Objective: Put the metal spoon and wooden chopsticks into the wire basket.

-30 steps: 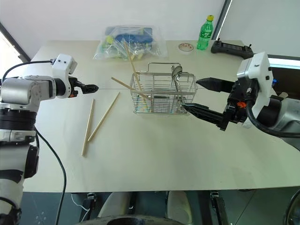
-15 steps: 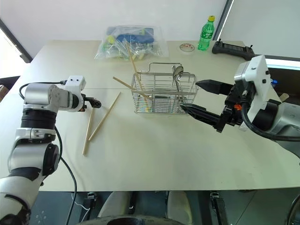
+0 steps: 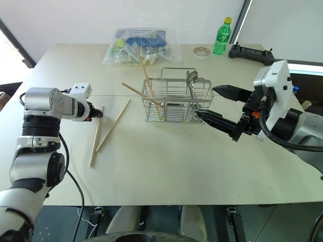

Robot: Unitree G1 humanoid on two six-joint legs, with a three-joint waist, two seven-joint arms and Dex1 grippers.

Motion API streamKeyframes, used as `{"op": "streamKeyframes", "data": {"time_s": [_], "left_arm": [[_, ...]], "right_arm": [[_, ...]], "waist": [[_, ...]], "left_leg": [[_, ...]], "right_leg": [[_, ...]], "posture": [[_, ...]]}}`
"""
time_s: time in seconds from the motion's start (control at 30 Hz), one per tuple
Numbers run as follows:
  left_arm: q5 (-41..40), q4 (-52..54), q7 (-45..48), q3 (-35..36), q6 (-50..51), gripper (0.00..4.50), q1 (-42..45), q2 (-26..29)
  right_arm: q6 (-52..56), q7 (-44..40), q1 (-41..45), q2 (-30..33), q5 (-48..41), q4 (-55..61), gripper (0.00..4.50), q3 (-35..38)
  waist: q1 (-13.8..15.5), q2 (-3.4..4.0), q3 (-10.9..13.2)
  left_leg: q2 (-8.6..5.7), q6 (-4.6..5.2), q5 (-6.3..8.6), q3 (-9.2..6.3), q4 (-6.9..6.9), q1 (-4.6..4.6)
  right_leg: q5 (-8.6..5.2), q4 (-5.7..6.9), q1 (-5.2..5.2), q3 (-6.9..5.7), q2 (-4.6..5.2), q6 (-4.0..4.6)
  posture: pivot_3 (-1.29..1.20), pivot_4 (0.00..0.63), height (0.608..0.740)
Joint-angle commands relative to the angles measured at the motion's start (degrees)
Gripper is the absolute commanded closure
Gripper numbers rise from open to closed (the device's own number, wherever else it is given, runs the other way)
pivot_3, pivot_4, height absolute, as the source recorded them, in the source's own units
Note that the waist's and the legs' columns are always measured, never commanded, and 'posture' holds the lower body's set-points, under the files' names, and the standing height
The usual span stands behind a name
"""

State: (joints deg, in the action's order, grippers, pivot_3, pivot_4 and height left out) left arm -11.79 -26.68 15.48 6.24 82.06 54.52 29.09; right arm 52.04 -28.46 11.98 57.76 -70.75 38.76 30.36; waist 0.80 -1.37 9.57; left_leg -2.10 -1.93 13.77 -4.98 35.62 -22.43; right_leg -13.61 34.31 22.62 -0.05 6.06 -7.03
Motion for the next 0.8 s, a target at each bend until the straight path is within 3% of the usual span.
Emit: {"op": "streamKeyframes", "data": {"time_s": [0.03,0.23,0.37,0.43,0.57,0.8], "left_arm": [[0.0,-1.5,-0.2,0.8,0.6,4.48,1.0,-0.5],[0.2,-4.1,-1.6,3.0,-2.1,4.48,2.7,-0.6],[-0.3,-9.1,-3.4,8.8,-18.0,4.48,8.2,0.4],[-1.5,-10.0,-1.0,10.8,-30.8,4.48,11.9,1.4],[-8.5,-7.6,9.0,15.4,-44.5,4.48,18.9,1.6],[-16.3,-2.0,21.1,14.2,-52.2,4.48,26.8,-2.6]], "right_arm": [[-1.6,0.1,0.1,0.4,-0.9,1.1,0.28,1.4],[-1.1,-1.4,-1.7,1.0,-0.5,0.7,0.28,2.3],[-0.1,-2.4,-4.5,1.6,-1.7,0.5,0.28,4.3],[0.4,-3.0,-6.3,2.0,-2.4,1.3,0.28,5.4],[0.5,-1.9,-8.2,2.3,-4.2,2.0,0.28,6.8],[-0.4,2.8,-9.2,1.6,-6.4,3.2,0.28,6.7]], "waist": [[0.0,0.0,0.0],[0.0,-0.01,0.0],[0.0,-0.09,0.0],[0.1,-0.18,0.1],[0.1,-0.27,0.1],[0.1,-0.24,0.1]], "left_leg": [[0.0,0.0,0.0,0.0,0.02,0.0],[-0.01,0.0,0.0,-0.01,0.05,0.04],[-0.01,-0.01,0.0,-0.02,0.07,0.02],[0.0,-0.02,-0.01,-0.02,0.07,-0.03],[0.0,-0.05,0.0,0.04,0.0,-0.11],[-0.21,0.06,0.05,0.2,-0.04,-0.08]], "right_leg": [[0.0,0.0,-0.01,0.0,0.01,0.0],[0.0,0.0,-0.07,-0.02,0.04,-0.01],[0.01,0.0,-0.04,-0.04,0.04,-0.01],[0.02,-0.01,-0.01,-0.05,0.04,-0.01],[0.03,-0.12,0.04,-0.07,0.18,-0.02],[0.06,-0.19,-0.05,-0.09,0.55,-0.17]], "posture": [[0.0,0.15,0.721],[0.0,0.15,0.721],[0.0,0.15,0.721],[0.0,0.15,0.721],[0.0,0.15,0.721],[0.0,0.15,0.721]]}}
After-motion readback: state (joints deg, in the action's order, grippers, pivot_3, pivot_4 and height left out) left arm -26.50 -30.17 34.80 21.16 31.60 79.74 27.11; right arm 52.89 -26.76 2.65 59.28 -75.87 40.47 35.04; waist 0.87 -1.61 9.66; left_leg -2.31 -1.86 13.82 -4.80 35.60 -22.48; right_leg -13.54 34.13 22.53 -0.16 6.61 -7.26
